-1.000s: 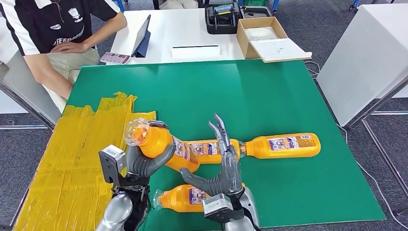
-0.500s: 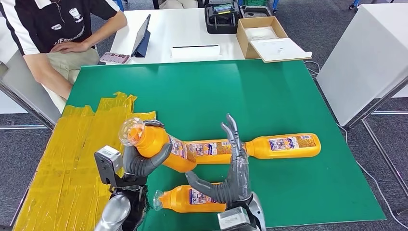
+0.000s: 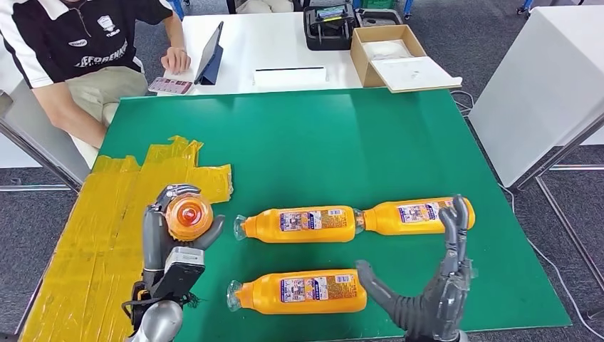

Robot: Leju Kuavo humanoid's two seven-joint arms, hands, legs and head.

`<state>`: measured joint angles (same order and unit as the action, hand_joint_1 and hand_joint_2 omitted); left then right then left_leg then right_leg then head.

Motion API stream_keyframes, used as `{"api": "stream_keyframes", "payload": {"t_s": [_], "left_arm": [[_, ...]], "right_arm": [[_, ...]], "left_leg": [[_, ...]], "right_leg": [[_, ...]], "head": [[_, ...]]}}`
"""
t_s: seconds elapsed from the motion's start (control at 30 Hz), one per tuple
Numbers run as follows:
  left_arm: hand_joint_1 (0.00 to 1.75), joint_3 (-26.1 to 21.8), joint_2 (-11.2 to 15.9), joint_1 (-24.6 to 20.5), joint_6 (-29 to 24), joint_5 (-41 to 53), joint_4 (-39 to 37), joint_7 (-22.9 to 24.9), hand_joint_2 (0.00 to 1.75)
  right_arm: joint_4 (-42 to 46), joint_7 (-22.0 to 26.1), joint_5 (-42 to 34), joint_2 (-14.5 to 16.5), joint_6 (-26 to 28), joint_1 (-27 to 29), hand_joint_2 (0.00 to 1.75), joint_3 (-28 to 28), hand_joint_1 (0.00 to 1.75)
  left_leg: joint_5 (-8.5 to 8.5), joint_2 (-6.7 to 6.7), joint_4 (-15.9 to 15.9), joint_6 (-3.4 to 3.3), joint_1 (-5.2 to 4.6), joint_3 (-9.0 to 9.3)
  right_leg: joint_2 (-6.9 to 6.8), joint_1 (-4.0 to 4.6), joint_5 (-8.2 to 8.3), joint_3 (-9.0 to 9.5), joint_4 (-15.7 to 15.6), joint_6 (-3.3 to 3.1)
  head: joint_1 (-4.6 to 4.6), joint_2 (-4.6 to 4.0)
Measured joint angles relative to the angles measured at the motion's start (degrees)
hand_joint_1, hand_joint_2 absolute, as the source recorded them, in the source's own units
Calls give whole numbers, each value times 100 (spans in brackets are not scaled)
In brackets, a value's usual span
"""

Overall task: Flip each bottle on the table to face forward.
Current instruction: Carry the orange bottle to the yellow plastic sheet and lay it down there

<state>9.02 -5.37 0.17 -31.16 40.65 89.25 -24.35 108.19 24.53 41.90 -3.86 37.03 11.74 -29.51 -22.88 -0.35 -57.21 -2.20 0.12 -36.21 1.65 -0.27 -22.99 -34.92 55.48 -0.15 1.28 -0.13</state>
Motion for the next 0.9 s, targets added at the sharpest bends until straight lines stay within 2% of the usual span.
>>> {"api": "stream_keyframes", "payload": {"t_s": [0.17, 0.33, 0.4, 0.47, 0.57, 0.67, 0.77, 0.9], "left_arm": [[175, -185, 98, -135, -697, 1919, -255, 639, 175], [175, -464, 150, -211, -851, 4139, -427, 1317, 175], [175, -455, 295, -263, -853, 4657, -525, 1819, 175], [175, -327, 560, -353, -856, 4854, -667, 2393, 175], [175, 54, 1016, -590, -858, 4903, -1011, 3372, 175], [175, 766, 1484, -941, -847, 4924, -1528, 4369, 175], [175, 1465, 1814, -1223, -769, 4936, -2044, 4915, 175], [175, 2039, 2030, -1430, -648, 4937, -2504, 5208, 175]], "right_arm": [[249, -247, 201, -100, 25, 233, 175, 324, 0], [378, -375, 374, -98, -16, 300, 175, 391, 0], [411, -394, 390, -94, -28, 299, 175, 407, 0], [427, -397, 391, -94, -26, 305, 175, 429, 0], [433, -394, 390, -96, 1, 352, 175, 465, 0], [435, -392, 373, -109, 29, 429, 175, 480, 0], [440, -392, 355, -142, 44, 524, 175, 485, 0], [456, -392, 352, -171, 46, 605, 175, 489, 0]], "left_leg": [[2, 1, 0, 1, 1, 1], [4, 1, 0, 2, 2, 3], [4, 2, 0, 3, 2, 4], [4, 3, 1, 4, 3, 5], [9, 1, 1, 10, 6, 6], [12, -2, 1, 13, 7, 4], [12, 1, 2, 14, 6, 4], [11, 3, 1, 14, 3, 4]], "right_leg": [[1, 1, 1, 1, 1, -1], [1, 3, 1, 1, 1, -1], [1, 4, 1, 1, 1, -1], [2, 5, 1, 0, 1, -1], [-1, 8, 1, -1, 1, -2], [-3, 10, 0, 1, 2, -3], [0, 9, 1, 1, 3, -3], [0, 6, 1, -1, 2, -2]], "head": [[-1, 0], [-1, 0], [-2, 0], [1, 0], [0, 0], [0, 0], [-2, 0], [-2, 0]]}}
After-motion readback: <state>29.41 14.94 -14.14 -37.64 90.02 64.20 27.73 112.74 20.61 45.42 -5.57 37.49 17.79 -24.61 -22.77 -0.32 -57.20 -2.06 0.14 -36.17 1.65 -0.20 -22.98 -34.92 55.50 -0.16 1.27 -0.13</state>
